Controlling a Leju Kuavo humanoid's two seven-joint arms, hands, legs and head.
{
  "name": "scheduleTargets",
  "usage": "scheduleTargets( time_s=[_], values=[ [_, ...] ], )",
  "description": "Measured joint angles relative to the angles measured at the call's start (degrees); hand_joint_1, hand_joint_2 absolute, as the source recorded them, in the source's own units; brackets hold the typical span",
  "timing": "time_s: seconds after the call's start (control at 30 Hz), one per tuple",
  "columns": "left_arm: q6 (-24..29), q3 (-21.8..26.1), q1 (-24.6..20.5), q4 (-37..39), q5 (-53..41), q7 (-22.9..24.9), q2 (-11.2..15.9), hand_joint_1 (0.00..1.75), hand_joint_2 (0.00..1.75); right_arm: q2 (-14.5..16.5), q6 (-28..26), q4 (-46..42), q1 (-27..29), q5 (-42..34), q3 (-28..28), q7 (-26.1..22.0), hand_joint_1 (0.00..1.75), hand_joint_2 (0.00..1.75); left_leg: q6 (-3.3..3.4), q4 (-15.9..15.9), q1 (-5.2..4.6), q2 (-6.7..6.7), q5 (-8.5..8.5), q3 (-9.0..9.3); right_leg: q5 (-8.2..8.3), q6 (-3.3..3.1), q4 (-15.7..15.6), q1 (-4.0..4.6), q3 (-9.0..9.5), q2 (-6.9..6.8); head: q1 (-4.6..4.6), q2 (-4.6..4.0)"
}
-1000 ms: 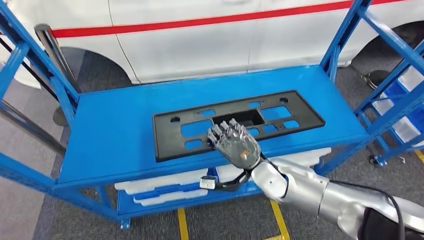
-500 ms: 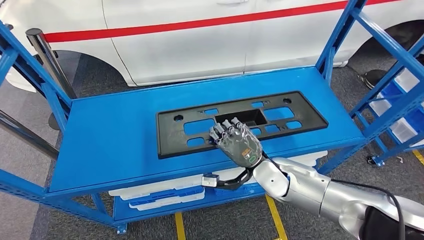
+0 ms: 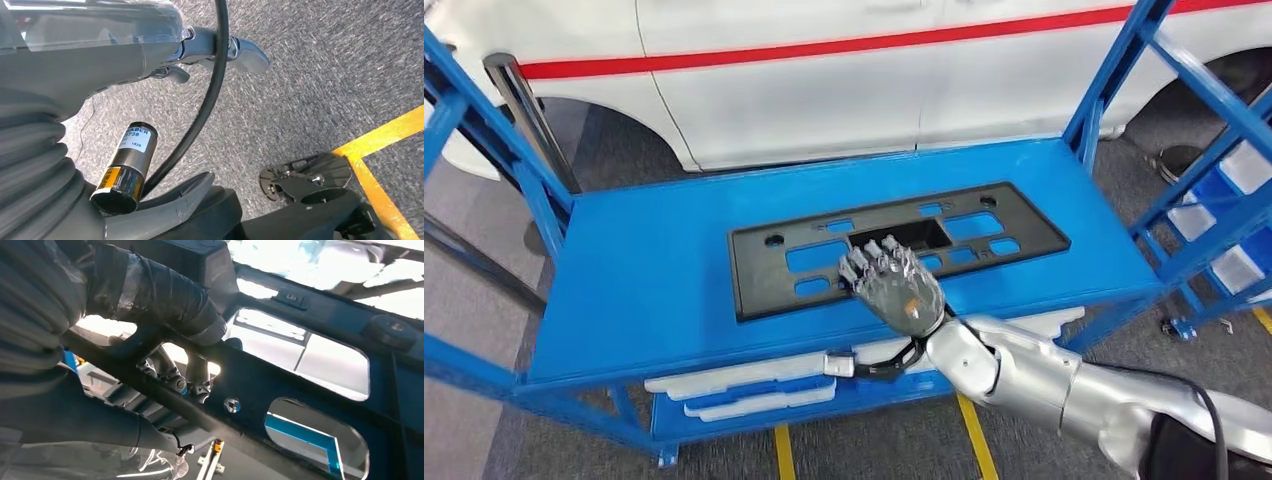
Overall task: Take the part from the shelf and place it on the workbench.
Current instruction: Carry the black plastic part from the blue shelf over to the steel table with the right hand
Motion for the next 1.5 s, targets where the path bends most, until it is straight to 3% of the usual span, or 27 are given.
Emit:
scheduleTargets(
  time_s=[0.1, 0.2, 0.23, 0.27, 0.3, 0.33, 0.37, 0.43, 0.5, 0.6, 0.67, 0.73, 0.77, 0.8, 0.87, 0.93, 1.0, 1.1, 1.17, 1.23, 1.27, 1.3, 1.33, 1.4, 1.43, 1.5],
  values=[
    [0.0, 0.0, 0.0, 0.0, 0.0, 0.0, 0.0, 0.00, 1.75, 0.0, 0.0, 0.0, -0.1, -0.1, 0.0, 0.0, 1.75, 1.75, -0.86, 1.4, 0.12, -0.01, -1.35, -0.43, -0.01, -1.18, -0.7, -0.34, 0.30, 0.05, -0.02, 0.00],
    [0.0, 0.0, -0.1, 0.0, 0.0, 0.0, 0.0, 0.00, 1.75, 0.0, 0.0, 0.0, -0.2, -0.1, 0.0, 0.0, 1.75, 1.75, -1.46, 10.9, 0.26, 0.00, -6.12, -4.92, -0.03, -1.88, -1.0, -0.38, 0.52, 0.04, -0.05, 0.00],
    [0.0, 0.0, -0.1, 0.0, 0.0, 0.0, 0.0, 0.00, 1.75, 0.0, 0.0, 0.0, -0.1, -0.1, 0.0, 0.0, 1.75, 1.75, -1.58, 14.4, 0.28, 0.00, -7.18, -6.74, -0.06, -1.93, -1.0, -0.31, 0.54, 0.04, -0.04, 0.00],
    [0.0, 0.0, -0.1, 0.0, 0.0, 0.0, 0.0, 0.00, 1.75, 0.0, 0.0, 0.0, -0.1, -0.1, 0.0, 0.0, 1.75, 1.75, -1.61, 16.2, 0.28, 0.00, -7.13, -7.86, -0.10, -1.97, -1.0, -0.24, 0.57, 0.05, -0.04, 0.00],
    [0.0, 0.0, 0.0, 0.0, 0.0, 0.0, 0.0, 0.00, 1.75, 0.0, 0.0, 0.0, -0.1, -0.1, 0.0, 0.0, 1.75, 1.75, -1.52, 15.9, 0.27, 0.00, -5.87, -7.93, -0.15, -1.99, -0.9, -0.18, 0.64, 0.09, -0.04, 0.00],
    [0.0, 0.0, 0.0, 0.0, 0.0, 0.0, 0.0, 0.00, 1.75, 0.0, 0.0, 0.0, -0.1, -0.1, 0.0, 0.0, 1.75, 1.75, -1.32, 13.4, 0.25, 0.00, -3.70, -6.98, -0.22, -1.98, -0.9, -0.13, 0.76, 0.17, -0.04, 0.00],
    [0.0, 0.0, 0.0, 0.0, 0.0, 0.0, 0.1, 0.00, 1.75, 0.0, 0.0, 0.0, -0.1, -0.1, 0.0, 0.0, 1.75, 1.75, -1.00, 9.4, 0.21, -0.01, -1.31, -5.34, -0.31, -1.92, -0.9, -0.09, 0.91, 0.24, -0.04, 0.00],
    [0.0, 0.0, 0.0, 0.0, 0.0, 0.0, 0.1, 0.00, 1.75, 0.0, 0.0, 0.0, -0.2, -0.1, 0.0, 0.0, 1.75, 1.75, -0.37, 2.8, -0.08, -0.04, 1.22, -2.18, -0.42, -1.61, -0.9, 0.08, 1.03, 0.33, -0.04, 0.00],
    [0.0, 0.0, 0.0, 0.0, 0.0, 0.0, 0.1, 0.00, 1.75, 0.0, 0.0, 0.0, -0.2, -0.1, 0.0, 0.0, 1.75, 1.75, 0.01, 0.7, -0.38, -0.08, 1.06, -1.11, -0.35, -1.09, -0.9, 0.14, 0.99, 0.33, -0.03, 0.00],
    [0.0, 0.0, 0.0, 0.0, 0.0, 0.0, 0.0, 0.00, 1.75, 0.0, 0.0, 0.0, -0.2, -0.1, 0.0, 0.0, 1.75, 1.75, 0.86, -0.7, -0.03, 0.01, 1.41, -0.73, -1.08, -0.08, -0.3, 0.11, 0.69, 0.24, -0.01, 0.00],
    [0.0, 0.0, 0.0, 0.0, 0.0, 0.0, 0.0, 0.00, 1.75, 0.0, 0.0, 0.0, -0.2, -0.1, -0.1, 0.0, 1.75, 1.75, 1.42, -1.2, 0.15, 0.14, 1.73, -0.49, -4.04, 0.30, 4.5, -0.01, -1.39, 0.20, 0.01, 0.00],
    [0.0, 0.0, 0.0, 0.0, 0.0, 0.0, 0.0, 0.00, 1.75, 0.0, 0.0, 0.0, 0.0, -0.1, 0.0, 0.0, 1.75, 1.75, 1.59, -1.2, 0.11, 0.16, 1.74, -0.49, -7.29, 0.62, 12.1, -0.12, -4.94, 0.21, 0.02, 0.00],
    [0.0, 0.0, 0.0, 0.0, 0.0, 0.0, 0.0, 0.00, 1.75, 0.0, 0.0, 0.0, 0.1, -0.1, 0.0, 0.0, 1.75, 1.75, 1.59, -1.2, 0.10, 0.13, 1.70, -0.47, -7.65, 0.78, 14.5, -0.18, -6.16, 0.20, 0.03, 0.00],
    [0.0, 0.0, 0.0, 0.0, 0.0, 0.0, 0.0, 0.00, 1.75, 0.0, 0.0, 0.1, 0.2, -0.1, 0.0, 0.0, 1.75, 1.75, 1.56, -1.1, 0.11, 0.09, 1.62, -0.43, -6.80, 0.89, 14.8, -0.28, -6.42, 0.19, 0.03, 0.00],
    [0.0, 0.0, 0.1, 0.0, 0.0, 0.0, -0.1, 0.00, 1.75, 0.0, 0.0, 0.1, 0.1, -0.1, 0.0, 0.0, 1.75, 1.75, 1.35, -0.7, 0.15, 0.01, 1.25, -0.31, -2.59, 0.96, 9.0, -0.50, -3.84, 0.09, 0.04, 0.00],
    [0.0, 0.0, 0.1, 0.0, 0.0, 0.0, -0.1, 0.00, 1.75, 0.0, 0.0, 0.1, 0.0, -0.1, 0.0, 0.0, 1.75, 1.75, 0.91, -0.2, 0.03, -0.04, 0.76, -0.42, -0.20, 0.68, 2.3, -0.40, -0.31, 0.01, 0.03, 0.00],
    [0.0, 0.0, 0.0, 0.0, 0.0, 0.0, -0.1, 0.00, 1.75, 0.0, 0.0, 0.1, 0.0, -0.1, 0.0, 0.0, 1.75, 1.75, 0.44, 0.2, -0.15, -0.10, 0.54, -0.60, -0.47, 0.17, 0.0, -0.09, 0.86, 0.03, 0.02, 0.00],
    [0.0, 0.0, 0.0, 0.0, 0.0, 0.0, -0.1, 0.00, 1.75, 0.0, 0.0, 0.1, -0.1, -0.1, 0.0, 0.0, 1.75, 1.75, -0.42, 0.9, -0.12, -0.11, -0.19, -0.88, -0.41, -0.85, -0.7, -0.33, 0.77, 0.10, 0.00, 0.00],
    [0.0, 0.0, 0.0, 0.0, 0.0, 0.0, -0.1, 0.00, 1.75, 0.0, 0.0, 0.0, -0.1, -0.1, 0.0, 0.0, 1.75, 1.75, -1.03, 5.2, 0.05, -0.10, -3.00, -2.81, -0.29, -1.52, -1.0, -0.54, 0.88, 0.09, -0.01, 0.00],
    [0.0, 0.0, 0.0, 0.0, 0.0, 0.0, -0.1, 0.00, 1.75, 0.0, 0.0, 0.0, -0.1, -0.1, 0.0, 0.0, 1.75, 1.75, -1.45, 13.1, 0.16, -0.10, -6.50, -6.46, -0.33, -1.77, -1.0, -0.47, 0.87, 0.06, -0.02, 0.00],
    [0.0, 0.0, -0.1, 0.0, 0.0, 0.0, -0.1, 0.00, 1.75, 0.0, 0.0, 0.0, -0.1, -0.1, 0.0, 0.0, 1.75, 1.75, -1.58, 16.0, 0.18, -0.09, -7.20, -7.93, -0.37, -1.81, -1.0, -0.44, 0.89, 0.04, -0.01, 0.00],
    [0.0, 0.0, 0.0, 0.0, 0.0, 0.0, -0.1, 0.00, 1.75, 0.0, 0.0, 0.1, 0.0, -0.1, 0.0, 0.0, 1.75, 1.75, -1.61, 16.9, 0.18, -0.09, -6.68, -8.55, -0.40, -1.81, -1.0, -0.42, 0.94, 0.05, -0.01, 0.00],
    [0.0, 0.0, 0.0, 0.0, 0.0, 0.0, 0.0, 0.00, 1.75, 0.0, 0.0, 0.1, 0.0, -0.1, 0.0, 0.0, 1.75, 1.75, -1.54, 15.5, 0.18, -0.09, -4.97, -8.02, -0.45, -1.78, -1.0, -0.42, 1.03, 0.09, -0.02, 0.00],
    [0.0, 0.0, 0.1, 0.0, 0.0, 0.0, 0.0, 0.00, 1.75, 0.0, 0.0, 0.1, 0.0, -0.1, 0.0, 0.0, 1.75, 1.75, -1.14, 7.9, 0.17, -0.10, -0.53, -4.68, -0.64, -1.58, -0.9, -0.42, 1.29, 0.17, -0.01, 0.00],
    [0.0, 0.0, 0.1, 0.0, 0.0, 0.0, 0.0, 0.00, 1.75, 0.0, 0.0, 0.1, -0.1, -0.1, 0.0, 0.0, 1.75, 1.75, -0.89, 4.3, 0.05, -0.12, 0.80, -3.00, -0.69, -1.40, -0.9, -0.36, 1.29, 0.21, -0.01, 0.00],
    [0.0, 0.0, 0.0, 0.0, 0.0, 0.0, 0.0, 0.00, 1.75, 0.0, 0.0, 0.0, -0.1, -0.1, 0.0, 0.0, 1.75, 1.75, -0.49, 1.0, -0.20, -0.19, 1.30, -1.47, -0.54, -0.90, -0.9, -0.24, 1.17, 0.23, -0.01, 0.00]
  ],
)
